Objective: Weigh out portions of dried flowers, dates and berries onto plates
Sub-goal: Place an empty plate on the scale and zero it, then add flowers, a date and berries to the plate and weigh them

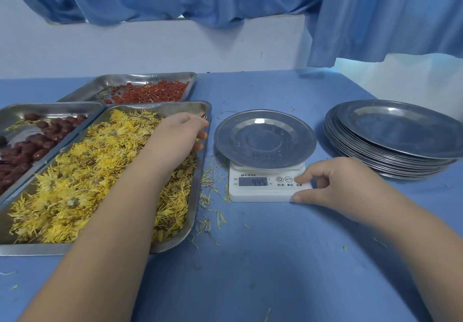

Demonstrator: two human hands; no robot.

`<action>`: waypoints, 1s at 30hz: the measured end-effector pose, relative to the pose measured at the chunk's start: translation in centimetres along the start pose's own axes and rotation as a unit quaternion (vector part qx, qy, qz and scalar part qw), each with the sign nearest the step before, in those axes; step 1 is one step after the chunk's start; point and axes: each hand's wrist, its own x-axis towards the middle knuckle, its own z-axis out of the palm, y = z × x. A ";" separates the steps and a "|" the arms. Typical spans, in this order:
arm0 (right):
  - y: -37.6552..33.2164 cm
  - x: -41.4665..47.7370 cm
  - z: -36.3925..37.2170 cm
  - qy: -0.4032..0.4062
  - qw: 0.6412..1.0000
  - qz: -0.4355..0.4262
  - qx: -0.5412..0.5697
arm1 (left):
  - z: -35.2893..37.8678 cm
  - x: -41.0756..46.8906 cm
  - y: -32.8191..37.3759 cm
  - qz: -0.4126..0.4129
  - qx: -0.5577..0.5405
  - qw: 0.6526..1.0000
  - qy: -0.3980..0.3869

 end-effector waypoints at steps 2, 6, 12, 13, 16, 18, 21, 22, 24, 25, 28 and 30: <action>0.1 -0.1 -0.1 0.004 1.000 -0.014 0.001 | -0.1 0.0 0.0 0.001 -0.002 1.000 0.004; 0.3 -0.2 -0.7 -0.012 0.997 -0.068 -0.020 | 0.0 0.1 -0.3 0.003 -0.013 1.000 0.016; -0.6 -0.1 -0.9 0.117 0.978 -0.168 0.029 | -0.3 0.5 -0.4 0.016 -0.087 0.995 0.055; -1.1 0.3 -0.9 0.136 0.975 -0.176 0.025 | -0.4 0.6 -0.3 0.013 -0.104 0.992 0.065; -2.9 2.0 -1.0 0.193 0.965 -0.178 0.021 | -0.8 1.1 -0.2 0.003 -0.157 0.983 0.097; -3.5 3.0 -0.6 0.245 0.952 -0.179 0.045 | -1.4 1.3 0.0 0.014 -0.214 0.969 0.119; -3.5 3.1 0.3 0.310 0.932 -0.180 0.045 | -3.2 1.5 0.1 0.066 -0.275 0.946 0.157; -3.3 2.9 0.5 0.320 0.928 -0.189 0.026 | -4.1 1.5 0.1 0.078 -0.289 0.939 0.171; -2.6 2.3 0.8 0.324 0.923 -0.204 0.019 | -6.2 1.3 0.2 0.092 -0.300 0.929 0.195; -2.3 2.1 0.8 0.323 0.923 -0.207 0.022 | -7.1 1.4 0.4 0.094 -0.290 0.931 0.199; -2.1 2.3 0.6 0.310 0.929 -0.203 0.024 | -8.8 1.3 1.0 0.060 -0.156 0.973 0.159; -2.4 2.4 0.5 0.312 0.927 -0.207 0.011 | -9.9 1.1 1.2 0.063 0.017 0.992 0.111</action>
